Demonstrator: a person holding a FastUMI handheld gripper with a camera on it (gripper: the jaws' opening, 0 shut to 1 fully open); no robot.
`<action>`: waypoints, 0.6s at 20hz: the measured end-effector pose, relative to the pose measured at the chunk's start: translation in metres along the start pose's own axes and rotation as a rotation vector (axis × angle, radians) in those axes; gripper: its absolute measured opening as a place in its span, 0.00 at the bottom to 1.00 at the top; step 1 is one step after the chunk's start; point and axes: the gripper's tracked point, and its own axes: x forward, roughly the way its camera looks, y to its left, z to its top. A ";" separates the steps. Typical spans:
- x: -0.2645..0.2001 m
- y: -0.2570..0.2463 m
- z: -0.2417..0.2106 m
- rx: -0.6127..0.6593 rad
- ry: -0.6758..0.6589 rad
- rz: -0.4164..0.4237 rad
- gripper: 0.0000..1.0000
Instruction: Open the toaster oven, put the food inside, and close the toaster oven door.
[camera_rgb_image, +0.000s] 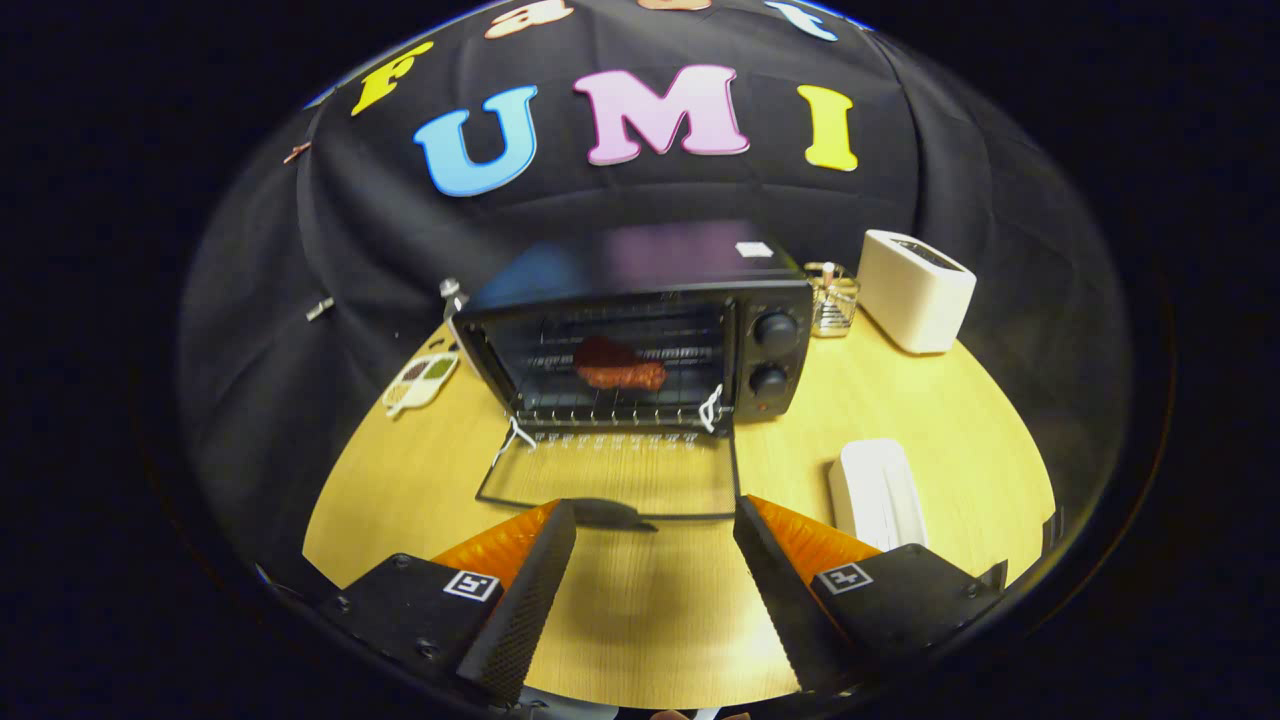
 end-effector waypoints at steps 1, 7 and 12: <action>0.006 0.005 -0.009 -0.005 0.027 0.001 0.99; 0.050 0.038 -0.045 -0.053 0.169 -0.002 0.99; 0.074 0.043 -0.073 -0.036 0.265 -0.032 0.99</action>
